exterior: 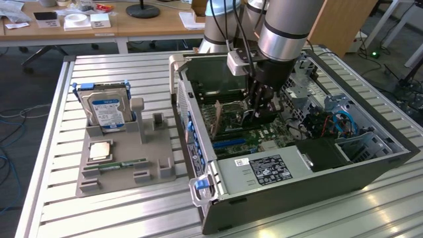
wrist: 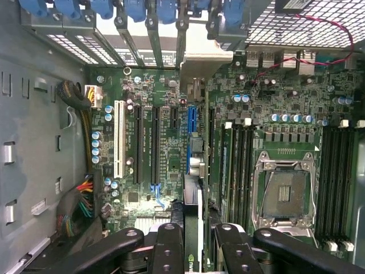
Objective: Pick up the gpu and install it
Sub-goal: 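Insert the gpu into the slot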
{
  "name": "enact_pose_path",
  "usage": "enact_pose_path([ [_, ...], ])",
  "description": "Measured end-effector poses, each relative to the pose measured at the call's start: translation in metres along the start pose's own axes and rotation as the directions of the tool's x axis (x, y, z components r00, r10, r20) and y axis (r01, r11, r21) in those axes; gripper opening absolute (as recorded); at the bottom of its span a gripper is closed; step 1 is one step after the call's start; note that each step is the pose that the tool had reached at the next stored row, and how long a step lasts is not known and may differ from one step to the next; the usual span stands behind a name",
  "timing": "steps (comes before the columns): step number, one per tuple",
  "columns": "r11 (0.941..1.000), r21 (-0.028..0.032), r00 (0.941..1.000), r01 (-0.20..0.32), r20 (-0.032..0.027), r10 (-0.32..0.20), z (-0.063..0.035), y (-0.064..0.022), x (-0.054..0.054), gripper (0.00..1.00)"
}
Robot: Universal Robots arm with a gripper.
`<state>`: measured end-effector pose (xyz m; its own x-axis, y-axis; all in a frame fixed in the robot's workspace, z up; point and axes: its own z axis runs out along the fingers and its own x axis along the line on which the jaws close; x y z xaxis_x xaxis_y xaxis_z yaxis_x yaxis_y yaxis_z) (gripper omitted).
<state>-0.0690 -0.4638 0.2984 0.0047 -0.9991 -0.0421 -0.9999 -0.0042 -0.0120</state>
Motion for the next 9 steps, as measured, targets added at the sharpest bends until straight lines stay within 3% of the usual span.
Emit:
enact_pose_path([
  [9,1.0,-0.0001,1.0,0.0,-0.0001,0.0,0.003,0.0,0.0002,0.26],
])
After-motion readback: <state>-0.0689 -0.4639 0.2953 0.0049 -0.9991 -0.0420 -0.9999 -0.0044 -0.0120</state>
